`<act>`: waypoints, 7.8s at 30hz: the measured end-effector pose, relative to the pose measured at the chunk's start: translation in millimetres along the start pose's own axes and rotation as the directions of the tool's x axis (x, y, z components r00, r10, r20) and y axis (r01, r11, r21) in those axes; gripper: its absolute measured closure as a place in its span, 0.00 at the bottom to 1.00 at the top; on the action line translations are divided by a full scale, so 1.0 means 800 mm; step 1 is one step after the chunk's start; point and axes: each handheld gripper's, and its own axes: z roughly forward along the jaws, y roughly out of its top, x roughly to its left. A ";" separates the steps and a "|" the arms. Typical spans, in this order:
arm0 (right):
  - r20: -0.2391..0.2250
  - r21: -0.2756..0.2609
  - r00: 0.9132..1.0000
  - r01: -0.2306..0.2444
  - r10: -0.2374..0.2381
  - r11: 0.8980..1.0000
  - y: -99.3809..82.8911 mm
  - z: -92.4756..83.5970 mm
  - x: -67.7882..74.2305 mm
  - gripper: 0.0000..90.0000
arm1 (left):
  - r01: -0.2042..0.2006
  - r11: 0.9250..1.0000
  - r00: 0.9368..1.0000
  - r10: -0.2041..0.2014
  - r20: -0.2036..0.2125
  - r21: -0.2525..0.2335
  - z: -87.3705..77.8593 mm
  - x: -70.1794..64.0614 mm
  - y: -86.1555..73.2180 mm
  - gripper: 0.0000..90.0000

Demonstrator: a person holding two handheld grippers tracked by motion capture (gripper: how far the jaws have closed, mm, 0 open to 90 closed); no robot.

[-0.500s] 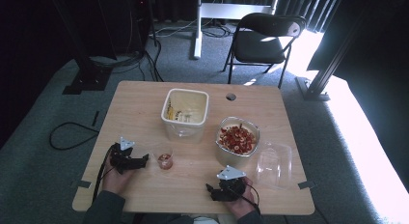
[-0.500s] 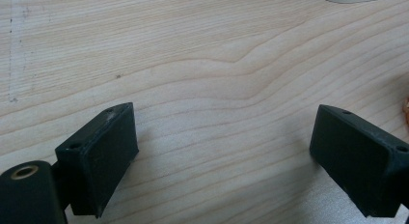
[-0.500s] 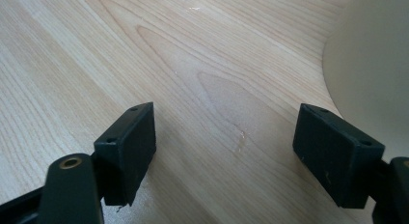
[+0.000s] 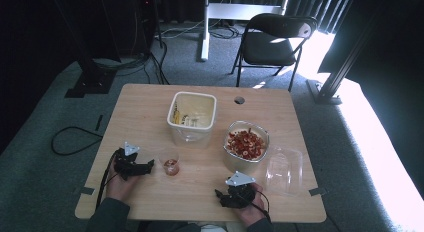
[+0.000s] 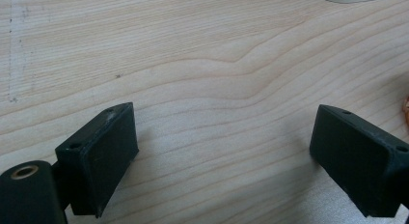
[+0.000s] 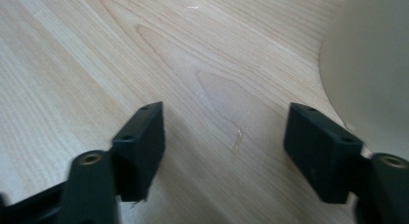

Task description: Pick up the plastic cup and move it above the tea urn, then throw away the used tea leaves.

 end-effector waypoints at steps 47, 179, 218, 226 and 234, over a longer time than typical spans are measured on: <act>0.424 -0.095 0.896 -0.104 0.135 0.990 -0.011 -0.191 -0.127 0.45 | 0.000 1.000 1.000 0.000 0.000 0.000 0.000 0.000 0.000 0.11; 0.200 -0.091 0.978 0.077 -0.058 0.993 0.298 -0.068 -0.126 0.95 | -0.001 1.000 1.000 0.001 0.000 0.000 0.000 0.000 0.000 0.11; 0.151 -0.190 0.989 0.028 0.001 0.981 0.267 -0.100 -0.132 0.48 | 0.000 1.000 1.000 0.000 -0.001 -0.001 0.000 0.000 0.000 0.11; 0.166 -0.186 0.986 0.026 0.005 0.982 0.251 -0.110 -0.134 0.47 | 0.000 1.000 1.000 0.000 0.000 0.000 0.000 0.000 0.000 0.11; 0.180 -0.190 0.984 0.023 0.012 0.982 0.227 -0.124 -0.132 0.45 | -0.002 1.000 1.000 0.002 0.001 -0.010 -0.003 0.000 -0.002 0.15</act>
